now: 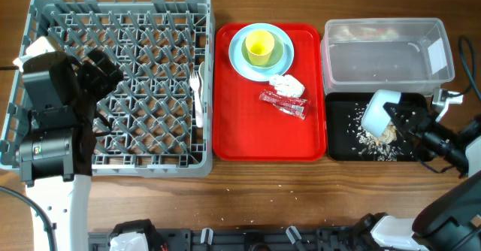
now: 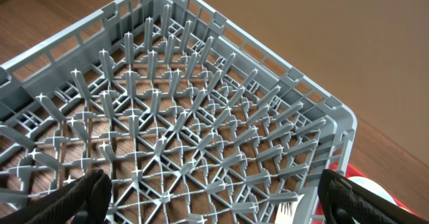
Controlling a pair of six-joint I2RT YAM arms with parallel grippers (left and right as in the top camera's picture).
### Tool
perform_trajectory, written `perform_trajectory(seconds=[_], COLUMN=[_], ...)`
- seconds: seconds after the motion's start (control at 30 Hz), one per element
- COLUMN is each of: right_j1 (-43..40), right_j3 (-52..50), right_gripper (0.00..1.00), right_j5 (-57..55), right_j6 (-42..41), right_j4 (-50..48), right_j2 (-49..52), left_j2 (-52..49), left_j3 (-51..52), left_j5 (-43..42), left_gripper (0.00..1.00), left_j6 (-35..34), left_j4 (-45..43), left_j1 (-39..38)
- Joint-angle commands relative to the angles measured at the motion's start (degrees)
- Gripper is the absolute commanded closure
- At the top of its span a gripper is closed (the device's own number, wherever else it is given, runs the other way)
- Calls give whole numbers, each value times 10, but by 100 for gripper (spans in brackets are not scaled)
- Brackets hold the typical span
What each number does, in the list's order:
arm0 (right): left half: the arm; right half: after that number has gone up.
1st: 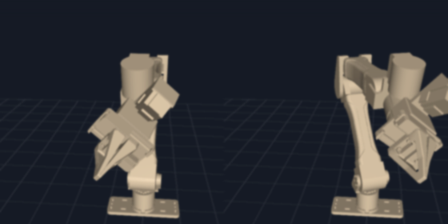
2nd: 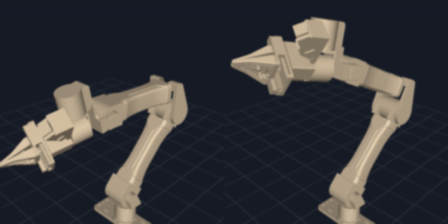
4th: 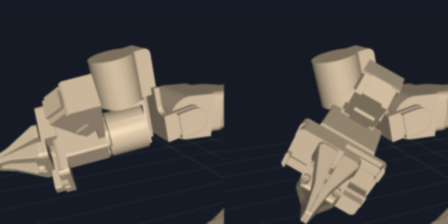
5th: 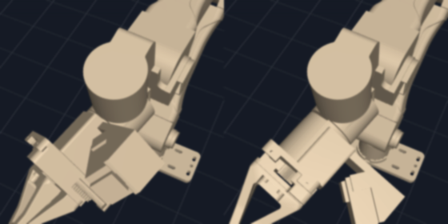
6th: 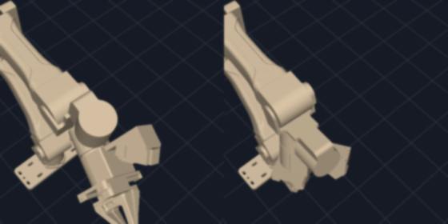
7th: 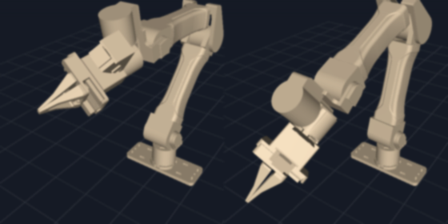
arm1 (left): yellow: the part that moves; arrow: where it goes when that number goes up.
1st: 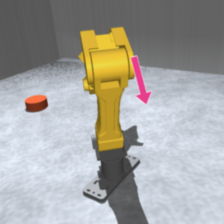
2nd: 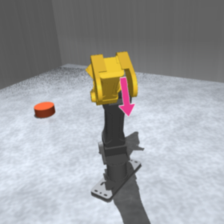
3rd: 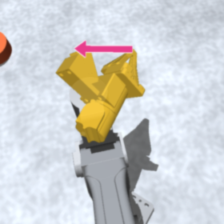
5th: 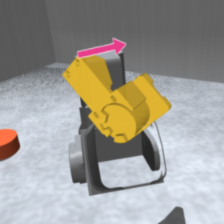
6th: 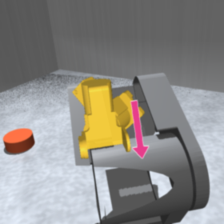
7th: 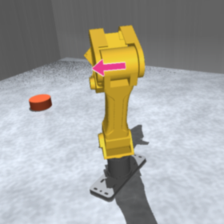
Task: Sort waste into correct bins and load items into the dishwasher rack
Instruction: 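Tilt the bowl to dump the rice onto the black tray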
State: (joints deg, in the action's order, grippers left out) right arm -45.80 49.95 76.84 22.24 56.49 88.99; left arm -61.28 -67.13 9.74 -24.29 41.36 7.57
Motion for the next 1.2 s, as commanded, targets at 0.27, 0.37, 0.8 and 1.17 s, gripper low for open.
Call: perform_trajectory(seconds=[0.27, 0.37, 0.8, 1.17], right_j1=[-30, -30, -29, -27], right_j3=[0, 0, -9, -9], right_gripper=[96, 96, 96, 96], right_j5=[86, 129, 161, 161], right_j6=[66, 61, 30, 32], right_j4=[41, -2, 58, 142], right_j2=[7, 7, 7, 3], left_j2=[0, 0, 0, 0], left_j3=[-3, -3, -3, -3], left_j5=[3, 3, 3, 3], left_gripper=[0, 0, 0, 0], left_j6=[-1, -1, -1, -1], left_j4=[-1, -1, -1, -1], left_j1=[3, 3, 3, 3])
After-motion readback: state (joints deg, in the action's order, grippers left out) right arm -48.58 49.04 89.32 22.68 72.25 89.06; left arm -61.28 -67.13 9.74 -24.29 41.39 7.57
